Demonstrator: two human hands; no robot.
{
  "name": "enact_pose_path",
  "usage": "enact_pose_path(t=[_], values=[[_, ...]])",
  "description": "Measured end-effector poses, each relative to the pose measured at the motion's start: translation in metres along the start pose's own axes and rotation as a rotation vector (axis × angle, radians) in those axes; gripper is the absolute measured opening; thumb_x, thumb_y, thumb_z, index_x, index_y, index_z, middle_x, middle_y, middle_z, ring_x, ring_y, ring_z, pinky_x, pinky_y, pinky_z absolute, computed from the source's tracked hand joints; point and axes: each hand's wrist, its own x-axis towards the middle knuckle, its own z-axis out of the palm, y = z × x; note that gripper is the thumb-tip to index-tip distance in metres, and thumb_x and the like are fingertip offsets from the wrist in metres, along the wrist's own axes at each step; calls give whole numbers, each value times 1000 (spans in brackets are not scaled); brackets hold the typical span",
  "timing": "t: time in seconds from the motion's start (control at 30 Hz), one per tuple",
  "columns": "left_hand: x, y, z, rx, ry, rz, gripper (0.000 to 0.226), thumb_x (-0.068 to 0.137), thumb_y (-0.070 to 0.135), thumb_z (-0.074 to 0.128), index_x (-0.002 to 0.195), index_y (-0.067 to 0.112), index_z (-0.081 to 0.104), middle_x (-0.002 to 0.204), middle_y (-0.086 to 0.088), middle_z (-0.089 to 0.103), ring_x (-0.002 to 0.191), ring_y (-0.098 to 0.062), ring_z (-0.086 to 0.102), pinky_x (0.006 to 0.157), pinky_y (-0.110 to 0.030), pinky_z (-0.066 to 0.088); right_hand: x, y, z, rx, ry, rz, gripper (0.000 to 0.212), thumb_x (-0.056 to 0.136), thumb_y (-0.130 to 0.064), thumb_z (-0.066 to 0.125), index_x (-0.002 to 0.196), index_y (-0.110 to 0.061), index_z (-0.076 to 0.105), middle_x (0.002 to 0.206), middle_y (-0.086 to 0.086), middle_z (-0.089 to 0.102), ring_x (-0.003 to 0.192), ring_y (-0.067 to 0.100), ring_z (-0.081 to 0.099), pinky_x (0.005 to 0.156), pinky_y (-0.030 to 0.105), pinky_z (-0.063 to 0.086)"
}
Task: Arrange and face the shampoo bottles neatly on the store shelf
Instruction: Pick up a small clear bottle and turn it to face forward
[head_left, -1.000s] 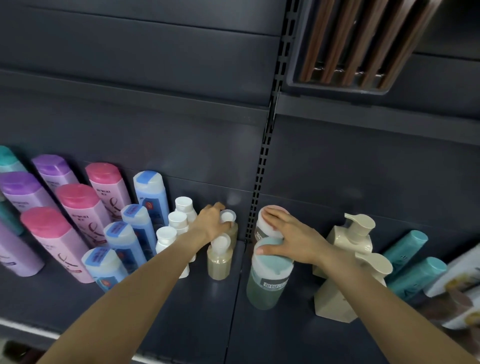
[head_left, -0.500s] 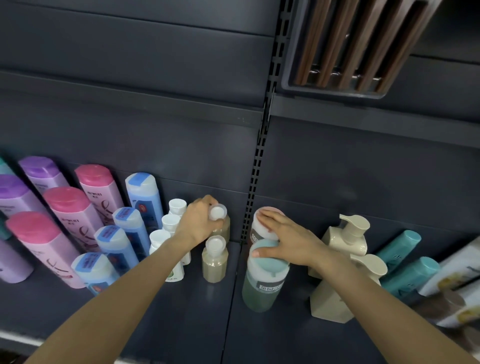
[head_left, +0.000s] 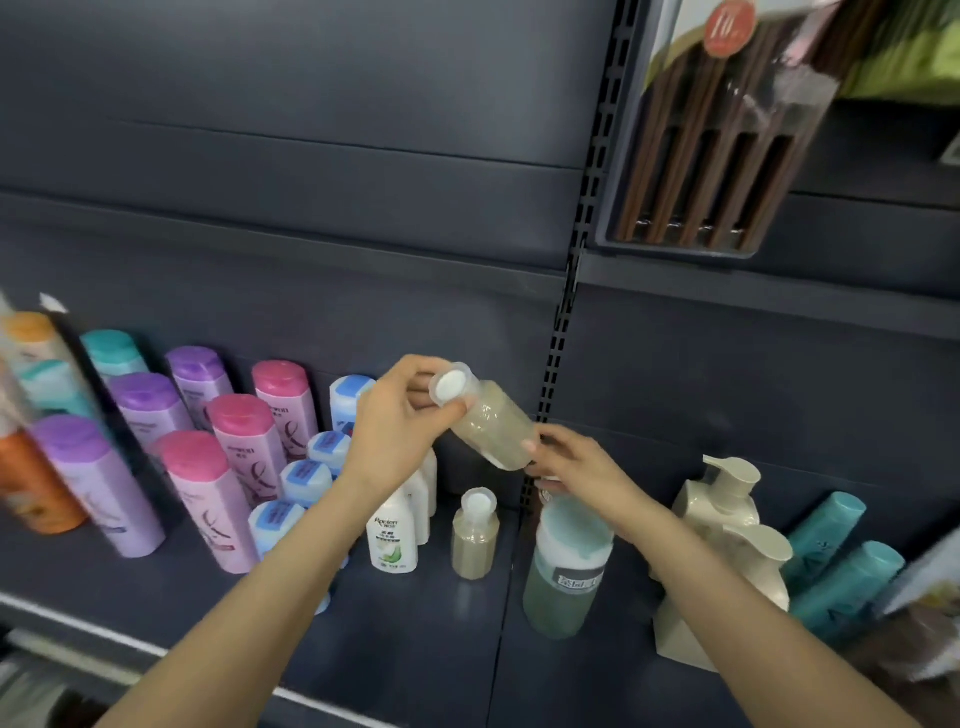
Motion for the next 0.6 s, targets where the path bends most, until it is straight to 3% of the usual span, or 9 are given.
enact_pose_path(t=[0.07, 0.13, 0.2, 0.27, 0.4, 0.5, 0.6], values=[[-7, 9, -9, -60, 23, -10, 30, 76, 9, 75, 104, 11, 64, 94, 6, 67, 80, -2, 62, 75, -13, 49, -11, -6, 8, 349, -77, 76, 34, 92, -31, 55, 121, -13, 57, 113, 14, 66, 101, 22, 67, 87, 26, 54], [-14, 15, -17, -143, 19, -23, 30, 77, 9, 73, 106, 10, 64, 99, -2, 68, 89, -11, 65, 83, -22, 51, -22, -12, 16, 605, -122, 90, 42, 89, -33, 56, 119, -5, 56, 110, 21, 67, 103, 28, 67, 88, 30, 55], [-21, 19, -26, -210, -2, -44, 29, 79, 6, 71, 107, 13, 64, 104, -7, 68, 97, -20, 66, 88, -31, 53, -29, -17, 24, 807, -124, 67, 48, 89, -37, 53, 121, -2, 54, 109, 22, 68, 105, 31, 66, 90, 34, 54], [-28, 17, -35, -226, -30, -78, 30, 81, 6, 69, 108, 17, 63, 106, -6, 69, 100, -21, 66, 89, -30, 53, -35, -21, 30, 929, -86, 66, 49, 90, -40, 49, 122, -3, 54, 109, 19, 69, 104, 32, 66, 90, 34, 54], [-35, 5, -55, -166, -118, -162, 41, 81, 17, 70, 120, 28, 61, 109, -3, 69, 98, -21, 68, 89, -37, 54, -42, -27, 38, 923, 52, -14, 41, 88, -27, 57, 120, -2, 56, 119, 21, 64, 107, 29, 65, 84, 32, 56], [-41, -2, -67, -217, -127, -237, 29, 88, 10, 62, 114, 23, 63, 105, -19, 68, 96, -28, 68, 80, -28, 57, -49, -35, 41, 782, 126, -120, 36, 87, -14, 61, 121, -7, 58, 113, 13, 68, 106, 23, 66, 85, 30, 55], [-47, -9, -76, -343, -135, -320, 26, 88, 5, 61, 111, 16, 64, 108, -24, 65, 101, -33, 65, 82, -30, 57, -56, -41, 46, 693, 123, -200, 42, 85, -6, 62, 126, -14, 57, 112, 8, 69, 110, 21, 64, 92, 31, 53]])
